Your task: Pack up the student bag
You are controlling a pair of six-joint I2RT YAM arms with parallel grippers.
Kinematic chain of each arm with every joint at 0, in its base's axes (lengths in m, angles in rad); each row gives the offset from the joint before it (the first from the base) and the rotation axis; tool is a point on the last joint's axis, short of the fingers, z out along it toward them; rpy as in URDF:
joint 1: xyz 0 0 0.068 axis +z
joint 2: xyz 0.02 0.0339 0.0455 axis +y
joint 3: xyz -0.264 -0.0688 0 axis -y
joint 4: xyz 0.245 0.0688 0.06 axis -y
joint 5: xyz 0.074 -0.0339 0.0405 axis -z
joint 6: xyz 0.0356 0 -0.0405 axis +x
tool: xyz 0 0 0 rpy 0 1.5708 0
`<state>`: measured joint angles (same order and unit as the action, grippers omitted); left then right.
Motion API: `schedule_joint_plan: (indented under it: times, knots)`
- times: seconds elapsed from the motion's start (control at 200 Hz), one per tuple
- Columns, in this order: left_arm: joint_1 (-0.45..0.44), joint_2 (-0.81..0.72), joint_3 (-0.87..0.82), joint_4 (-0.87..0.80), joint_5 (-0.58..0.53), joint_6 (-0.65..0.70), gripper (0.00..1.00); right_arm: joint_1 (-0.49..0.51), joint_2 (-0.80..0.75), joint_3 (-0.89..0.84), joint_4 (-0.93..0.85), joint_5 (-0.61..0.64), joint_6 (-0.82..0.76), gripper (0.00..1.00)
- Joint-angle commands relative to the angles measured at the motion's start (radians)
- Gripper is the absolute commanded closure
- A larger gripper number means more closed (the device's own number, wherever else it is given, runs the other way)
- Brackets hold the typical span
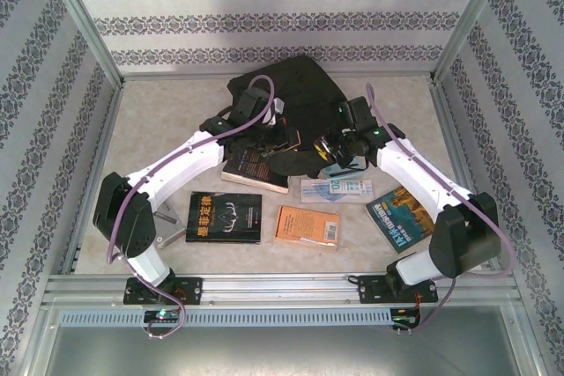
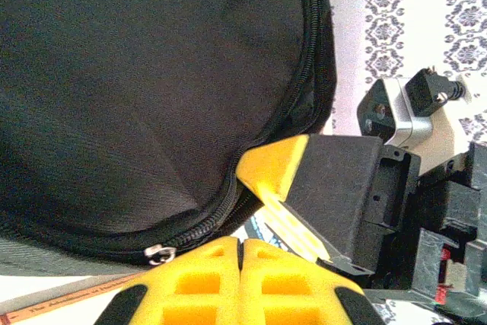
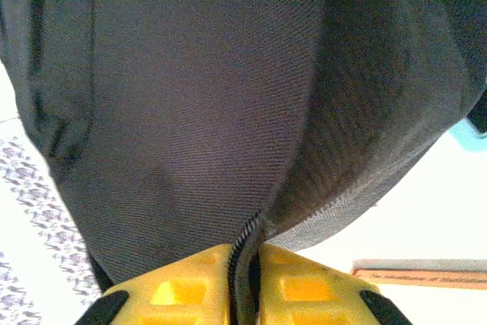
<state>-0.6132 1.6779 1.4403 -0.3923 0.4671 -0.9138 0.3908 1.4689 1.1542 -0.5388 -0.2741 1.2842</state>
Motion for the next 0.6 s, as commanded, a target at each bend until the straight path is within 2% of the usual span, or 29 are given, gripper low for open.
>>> schedule_joint_plan:
  times: [0.0, 0.02, 0.29, 0.595]
  knots:
    - [0.006, -0.023, 0.028, -0.009, -0.012, 0.045, 1.0, 0.0, -0.018, -0.028, 0.005, 0.05, -0.033, 0.98]
    - [0.009, -0.023, 0.024, -0.012, -0.013, 0.049, 1.0, -0.005, -0.017, -0.028, 0.0, 0.051, -0.043, 1.0]
    - [0.095, -0.059, -0.045, -0.041, -0.051, 0.103, 1.0, -0.049, -0.003, -0.002, -0.047, 0.057, -0.18, 1.0]
    - [0.229, -0.035, -0.089, -0.014, -0.027, 0.115, 1.0, -0.078, 0.016, 0.017, -0.046, 0.022, -0.255, 1.0]
